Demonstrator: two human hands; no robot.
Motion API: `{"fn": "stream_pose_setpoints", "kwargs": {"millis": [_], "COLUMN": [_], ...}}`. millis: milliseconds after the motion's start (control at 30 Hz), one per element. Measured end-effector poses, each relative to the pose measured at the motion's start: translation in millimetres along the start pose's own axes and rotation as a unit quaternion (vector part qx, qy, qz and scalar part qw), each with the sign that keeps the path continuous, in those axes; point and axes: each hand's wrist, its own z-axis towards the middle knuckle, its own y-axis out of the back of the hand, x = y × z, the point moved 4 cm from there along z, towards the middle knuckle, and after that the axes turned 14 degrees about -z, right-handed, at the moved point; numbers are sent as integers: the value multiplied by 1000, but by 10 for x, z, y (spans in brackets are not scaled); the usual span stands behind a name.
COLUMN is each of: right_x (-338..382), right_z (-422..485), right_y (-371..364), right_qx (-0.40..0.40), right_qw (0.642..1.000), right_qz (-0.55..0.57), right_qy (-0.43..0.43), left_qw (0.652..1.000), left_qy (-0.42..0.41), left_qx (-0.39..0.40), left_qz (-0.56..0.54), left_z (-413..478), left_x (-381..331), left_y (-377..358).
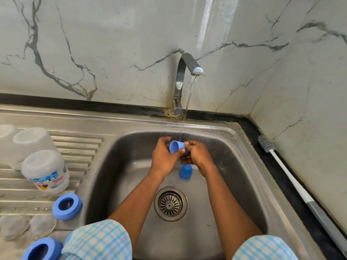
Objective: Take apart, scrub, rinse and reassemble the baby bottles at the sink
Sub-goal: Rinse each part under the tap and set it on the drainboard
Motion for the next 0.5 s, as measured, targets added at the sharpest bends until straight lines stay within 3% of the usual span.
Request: {"fn": "stream_pose_setpoints", "kwargs": {"millis": [133,267,500], "right_x": [32,122,182], "right_z": [-14,2,-60], "right_y": [-17,4,-19], "right_qx": [-11,-55,-104], "right_qw": [995,996,980], "right_qz": [-97,-67,-149], "right_qy": [-6,-12,77], "left_qw": [998,989,983], "left_qy": [-49,-110,-156], "left_qx": [-22,15,30], "left_qz": [35,100,87], "left_z": [20,4,13], "left_x": [-40,-47,-59], "left_y": [-13,-65,-76]}}
